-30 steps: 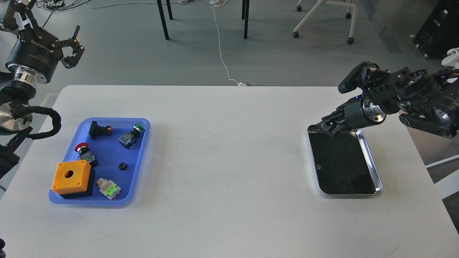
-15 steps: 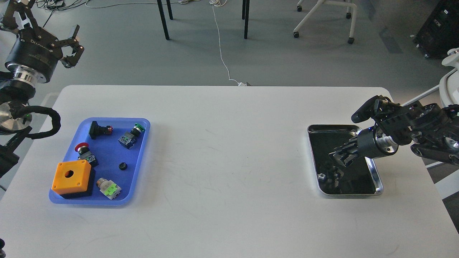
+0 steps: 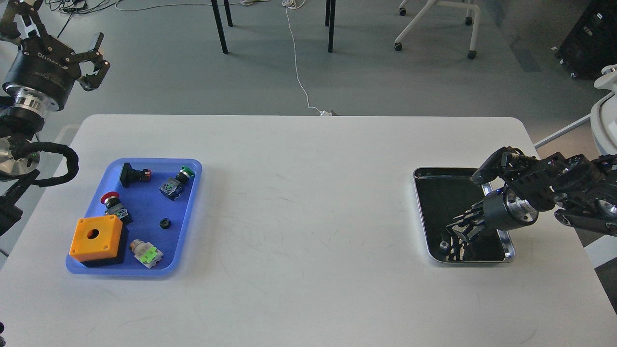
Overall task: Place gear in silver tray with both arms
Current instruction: 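Withdraw the right arm and move the left gripper toward the blue tray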
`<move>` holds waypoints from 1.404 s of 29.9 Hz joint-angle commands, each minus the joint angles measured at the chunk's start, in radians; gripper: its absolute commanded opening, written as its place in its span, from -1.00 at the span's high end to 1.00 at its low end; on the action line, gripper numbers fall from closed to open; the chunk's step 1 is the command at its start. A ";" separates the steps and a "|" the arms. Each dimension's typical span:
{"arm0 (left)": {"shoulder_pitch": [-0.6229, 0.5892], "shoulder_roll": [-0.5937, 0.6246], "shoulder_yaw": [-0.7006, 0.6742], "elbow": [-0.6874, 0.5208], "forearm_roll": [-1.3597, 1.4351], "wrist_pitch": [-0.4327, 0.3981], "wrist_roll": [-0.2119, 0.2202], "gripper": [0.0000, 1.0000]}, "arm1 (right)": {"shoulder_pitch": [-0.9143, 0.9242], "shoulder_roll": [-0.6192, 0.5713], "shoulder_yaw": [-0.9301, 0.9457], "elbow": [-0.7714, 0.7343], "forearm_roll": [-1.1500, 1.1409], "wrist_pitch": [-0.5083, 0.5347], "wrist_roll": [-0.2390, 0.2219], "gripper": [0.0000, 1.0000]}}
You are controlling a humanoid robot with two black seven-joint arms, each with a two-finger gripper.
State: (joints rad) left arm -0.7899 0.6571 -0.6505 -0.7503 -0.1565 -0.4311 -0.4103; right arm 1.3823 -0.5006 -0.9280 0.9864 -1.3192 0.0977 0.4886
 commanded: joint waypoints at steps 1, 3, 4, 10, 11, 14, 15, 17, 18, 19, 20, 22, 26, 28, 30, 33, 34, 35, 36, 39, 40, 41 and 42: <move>0.000 0.001 0.000 0.000 0.000 0.000 0.001 -0.95 | -0.005 0.005 0.000 0.000 0.000 -0.001 0.000 0.54; 0.000 -0.001 0.000 0.002 0.000 -0.001 0.001 -0.95 | -0.003 0.005 0.000 0.000 0.000 -0.001 0.000 0.43; 0.000 -0.001 0.000 0.003 0.000 -0.001 0.001 -0.95 | -0.003 0.007 0.000 0.000 0.000 -0.001 0.000 0.35; 0.000 0.001 0.000 0.003 0.000 -0.001 -0.001 -0.95 | 0.004 0.007 0.000 0.000 0.000 -0.001 0.000 -0.12; 0.000 0.001 0.000 0.005 0.000 -0.001 -0.001 -0.95 | 0.007 0.005 0.002 0.000 0.000 -0.001 0.000 -0.18; 0.000 0.001 0.000 0.005 0.000 -0.001 -0.001 -0.95 | 0.018 -0.001 0.003 0.000 0.001 -0.001 0.000 -0.38; 0.000 0.004 0.000 0.005 0.000 -0.001 -0.002 -0.95 | 0.023 -0.002 0.003 0.000 0.001 -0.001 0.000 -0.43; 0.000 0.007 0.000 0.005 0.000 -0.001 -0.001 -0.95 | 0.043 -0.013 0.011 -0.002 0.006 -0.001 0.000 -0.56; 0.000 0.007 0.000 0.005 0.000 -0.001 -0.001 -0.95 | 0.055 -0.025 0.021 -0.005 0.012 -0.001 0.000 -0.64; 0.000 0.009 0.000 0.005 0.000 0.000 0.001 -0.95 | 0.070 -0.042 0.041 -0.005 0.015 -0.001 0.000 -0.71; 0.000 0.009 0.000 0.005 0.000 0.000 0.001 -0.95 | 0.081 -0.055 0.067 -0.006 0.017 -0.001 0.000 -0.76; 0.000 0.015 0.002 0.003 0.000 0.002 -0.001 -0.95 | 0.087 -0.084 0.150 -0.014 0.018 0.000 0.000 -0.88; -0.002 0.018 0.005 0.003 0.002 0.005 -0.002 -0.95 | 0.072 -0.130 0.355 -0.066 0.018 0.004 0.000 -0.91; -0.006 0.019 0.011 0.002 0.006 0.018 0.001 -0.95 | 0.028 -0.134 0.481 -0.107 0.041 -0.003 0.000 -0.91; -0.008 0.019 0.018 -0.001 0.014 0.025 0.005 -0.95 | -0.035 -0.125 0.607 -0.133 0.099 -0.006 0.000 -0.91; -0.006 0.024 0.029 -0.007 0.041 0.014 0.008 -0.95 | -0.120 -0.122 0.782 -0.137 0.191 -0.006 0.000 -0.91; -0.009 0.029 0.040 -0.008 0.064 0.009 0.010 -0.95 | -0.143 -0.118 0.831 -0.134 0.211 -0.006 0.000 -0.91; -0.009 0.038 0.048 -0.009 0.096 0.003 0.010 -0.95 | -0.160 -0.110 0.863 -0.133 0.221 -0.006 0.000 -0.91; -0.012 0.050 0.054 -0.014 0.139 -0.004 0.010 -0.95 | -0.173 -0.095 0.896 -0.133 0.224 -0.007 0.000 -0.91; -0.012 0.078 0.058 -0.056 0.280 -0.015 0.014 -0.95 | -0.206 -0.056 0.983 -0.140 0.227 -0.010 0.000 -0.91; -0.012 0.085 0.058 -0.079 0.337 -0.015 0.022 -0.95 | -0.221 -0.047 1.018 -0.141 0.232 -0.013 0.000 -0.91; -0.012 0.097 0.058 -0.102 0.395 -0.017 0.034 -0.95 | -0.239 -0.039 1.049 -0.141 0.247 -0.019 0.000 -0.91; -0.011 0.111 0.057 -0.124 0.444 -0.018 0.048 -0.95 | -0.258 -0.030 1.075 -0.141 0.267 -0.027 0.000 -0.91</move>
State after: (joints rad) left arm -0.8025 0.7369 -0.5930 -0.8166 0.1436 -0.4449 -0.3898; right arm 1.1684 -0.5547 0.0701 0.8472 -1.0859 0.0852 0.4886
